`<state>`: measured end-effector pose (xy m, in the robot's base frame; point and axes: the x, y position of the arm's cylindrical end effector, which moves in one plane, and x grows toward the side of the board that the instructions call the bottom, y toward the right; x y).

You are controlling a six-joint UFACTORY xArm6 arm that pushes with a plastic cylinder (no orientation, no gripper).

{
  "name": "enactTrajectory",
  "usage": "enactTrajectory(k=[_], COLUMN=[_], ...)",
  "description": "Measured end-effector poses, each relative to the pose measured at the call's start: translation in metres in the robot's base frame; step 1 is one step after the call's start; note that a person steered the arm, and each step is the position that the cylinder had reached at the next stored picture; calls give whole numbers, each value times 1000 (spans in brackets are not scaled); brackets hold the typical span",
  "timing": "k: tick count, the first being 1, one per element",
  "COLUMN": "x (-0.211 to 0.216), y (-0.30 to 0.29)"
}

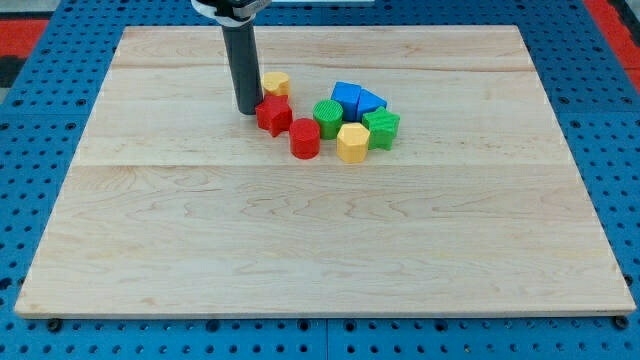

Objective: Move the yellow heart towards the green circle

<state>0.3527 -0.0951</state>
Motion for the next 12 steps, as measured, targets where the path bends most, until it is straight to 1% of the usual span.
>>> enactTrajectory(k=[1,2,3,4,5,6,7,8,10,12], x=[-21,-55,-87,-92,-91,-90,-90,-80,-51,-42], y=[-43,-78,-73,-39,-15,-13,-48,-60,-20,22])
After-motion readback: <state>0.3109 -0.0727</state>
